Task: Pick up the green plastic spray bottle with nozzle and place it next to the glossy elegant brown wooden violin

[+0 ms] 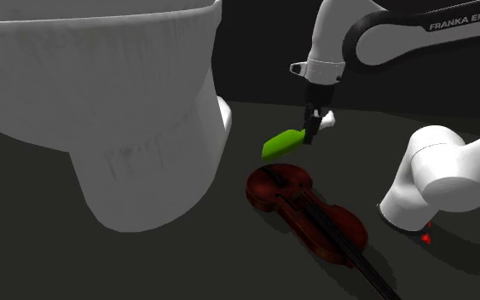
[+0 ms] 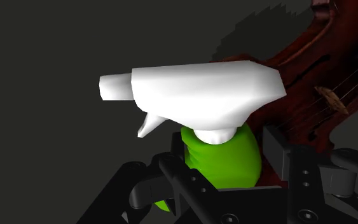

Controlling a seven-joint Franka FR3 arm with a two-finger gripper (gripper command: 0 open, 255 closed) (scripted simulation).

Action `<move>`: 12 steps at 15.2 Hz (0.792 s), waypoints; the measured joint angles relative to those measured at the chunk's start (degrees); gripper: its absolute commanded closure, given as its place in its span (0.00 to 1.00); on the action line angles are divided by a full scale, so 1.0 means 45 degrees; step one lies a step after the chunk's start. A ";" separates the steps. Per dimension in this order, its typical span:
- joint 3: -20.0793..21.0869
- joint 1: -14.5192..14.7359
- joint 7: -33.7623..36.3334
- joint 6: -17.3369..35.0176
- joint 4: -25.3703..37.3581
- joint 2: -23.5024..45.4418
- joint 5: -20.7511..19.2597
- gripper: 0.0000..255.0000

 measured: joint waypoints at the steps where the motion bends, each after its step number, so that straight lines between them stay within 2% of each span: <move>1: 0.0324 0.0201 0.0352 0.0000 -0.0052 -0.0062 0.0237 1.00; 6: 0.1767 0.1109 0.1943 -0.0026 -0.0126 -0.0243 0.1318 1.00; 12: 0.3640 0.2190 0.3975 0.0264 0.0319 0.0307 0.2632 1.00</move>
